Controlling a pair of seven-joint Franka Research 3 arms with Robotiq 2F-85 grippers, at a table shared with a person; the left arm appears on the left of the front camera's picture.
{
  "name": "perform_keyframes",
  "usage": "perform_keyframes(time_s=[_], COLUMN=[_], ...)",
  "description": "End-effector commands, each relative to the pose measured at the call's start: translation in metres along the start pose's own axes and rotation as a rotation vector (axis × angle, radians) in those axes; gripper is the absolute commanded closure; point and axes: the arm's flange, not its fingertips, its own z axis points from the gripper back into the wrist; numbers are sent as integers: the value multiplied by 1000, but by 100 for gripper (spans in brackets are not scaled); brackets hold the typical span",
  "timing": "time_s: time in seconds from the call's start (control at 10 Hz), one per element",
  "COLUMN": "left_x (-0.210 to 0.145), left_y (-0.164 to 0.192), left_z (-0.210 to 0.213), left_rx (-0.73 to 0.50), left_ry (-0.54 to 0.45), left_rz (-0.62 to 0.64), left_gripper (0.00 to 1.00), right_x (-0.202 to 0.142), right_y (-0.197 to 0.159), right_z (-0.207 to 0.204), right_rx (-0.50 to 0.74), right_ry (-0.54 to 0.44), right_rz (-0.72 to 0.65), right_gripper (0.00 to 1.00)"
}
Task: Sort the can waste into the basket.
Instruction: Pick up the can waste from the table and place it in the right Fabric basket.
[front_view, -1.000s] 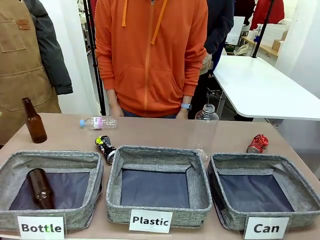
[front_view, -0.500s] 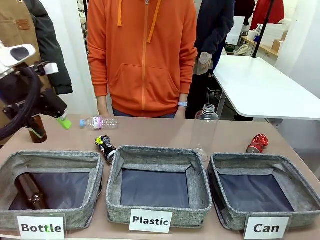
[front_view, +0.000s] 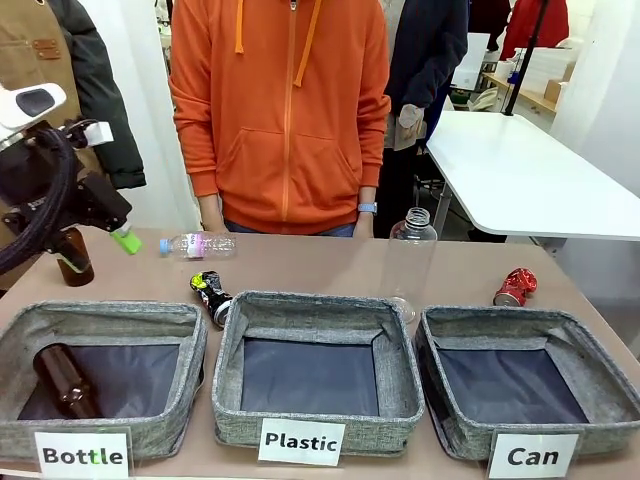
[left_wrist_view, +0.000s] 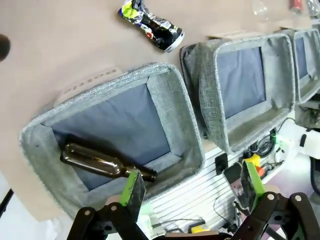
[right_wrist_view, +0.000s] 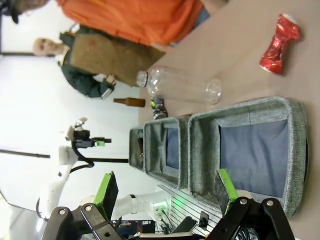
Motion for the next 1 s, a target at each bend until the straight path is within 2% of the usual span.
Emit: perform_keyframes(time_s=[0.0, 0.3, 0.4, 0.5, 0.7, 0.9], left_x=[35, 92, 107, 115, 131, 140], left_y=[-7, -42, -43, -41, -34, -25], left_z=[-14, -49, -62, -71, -98, -132], left_rx=[0, 81, 107, 107, 149, 184], left_ry=[19, 69, 95, 78, -9, 73], left_rz=[142, 251, 287, 329, 436, 456], left_gripper=[0, 0, 0, 0, 0, 0], right_x=[3, 3, 3, 3, 3, 3], right_y=[0, 0, 0, 0, 0, 0], right_z=[0, 0, 0, 0, 0, 0], right_rx=[21, 21, 21, 21, 21, 21], right_ry=[-11, -11, -11, -11, -11, -11], right_rz=[24, 24, 24, 24, 24, 24], right_gripper=[0, 0, 0, 0, 0, 0])
